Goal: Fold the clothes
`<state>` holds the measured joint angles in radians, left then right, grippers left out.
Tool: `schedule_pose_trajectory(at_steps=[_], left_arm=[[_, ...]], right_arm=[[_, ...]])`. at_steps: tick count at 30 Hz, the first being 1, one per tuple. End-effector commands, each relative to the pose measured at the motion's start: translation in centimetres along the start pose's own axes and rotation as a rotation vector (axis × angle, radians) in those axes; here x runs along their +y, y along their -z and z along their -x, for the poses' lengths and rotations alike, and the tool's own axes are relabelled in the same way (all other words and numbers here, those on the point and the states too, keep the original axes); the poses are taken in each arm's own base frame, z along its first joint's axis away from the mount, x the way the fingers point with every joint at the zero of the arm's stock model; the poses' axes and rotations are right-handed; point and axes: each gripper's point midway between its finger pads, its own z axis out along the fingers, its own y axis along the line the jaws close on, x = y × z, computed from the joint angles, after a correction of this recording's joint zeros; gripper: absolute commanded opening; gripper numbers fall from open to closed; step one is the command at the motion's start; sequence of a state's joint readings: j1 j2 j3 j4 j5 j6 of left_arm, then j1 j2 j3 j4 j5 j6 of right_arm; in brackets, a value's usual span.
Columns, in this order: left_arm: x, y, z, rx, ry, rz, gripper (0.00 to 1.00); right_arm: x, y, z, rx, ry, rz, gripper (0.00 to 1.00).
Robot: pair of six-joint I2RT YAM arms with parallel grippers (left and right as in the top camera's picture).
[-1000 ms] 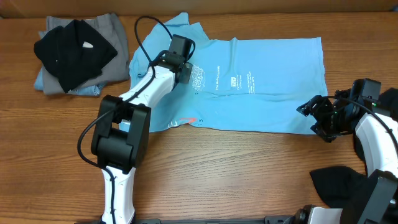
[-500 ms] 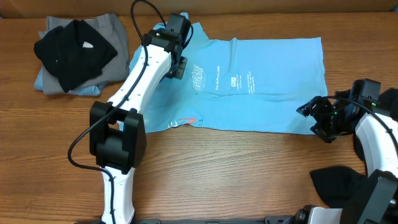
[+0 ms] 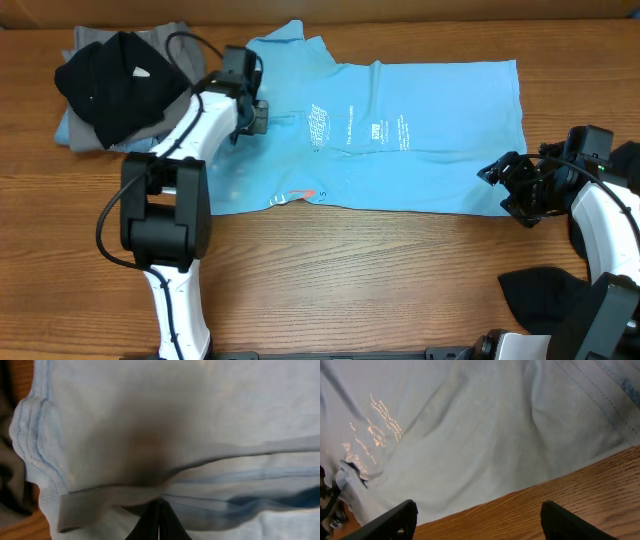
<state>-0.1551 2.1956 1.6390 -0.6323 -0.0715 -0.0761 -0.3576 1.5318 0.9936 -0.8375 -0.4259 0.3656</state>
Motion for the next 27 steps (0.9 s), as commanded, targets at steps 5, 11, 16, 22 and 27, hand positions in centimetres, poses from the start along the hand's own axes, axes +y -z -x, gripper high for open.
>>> schedule_pose_trajectory(at_steps=[5,11,16,22,27], left_arm=[[-0.4,5.4,2.0,0.01,0.01,-0.024,0.34],[1.4,12.4,1.4,0.062,0.026,0.012,0.3],[3.4,17.0,-0.9,0.106,0.074,0.045,0.3],[6.1,19.4,-4.6,0.23,0.138,0.094,0.27],[7.3,18.4,-7.2,0.325,0.177,0.109,0.28]], right_arm=[[0.6,0.3,1.0,-0.032,0.034,0.009,0.82],[1.2,0.4,2.1,-0.075,0.076,0.028,0.81],[1.7,1.2,2.4,-0.081,0.089,0.031,0.82],[3.6,4.3,2.8,-0.144,0.164,0.055,0.82],[4.6,6.8,2.3,-0.198,0.188,0.078,0.85]])
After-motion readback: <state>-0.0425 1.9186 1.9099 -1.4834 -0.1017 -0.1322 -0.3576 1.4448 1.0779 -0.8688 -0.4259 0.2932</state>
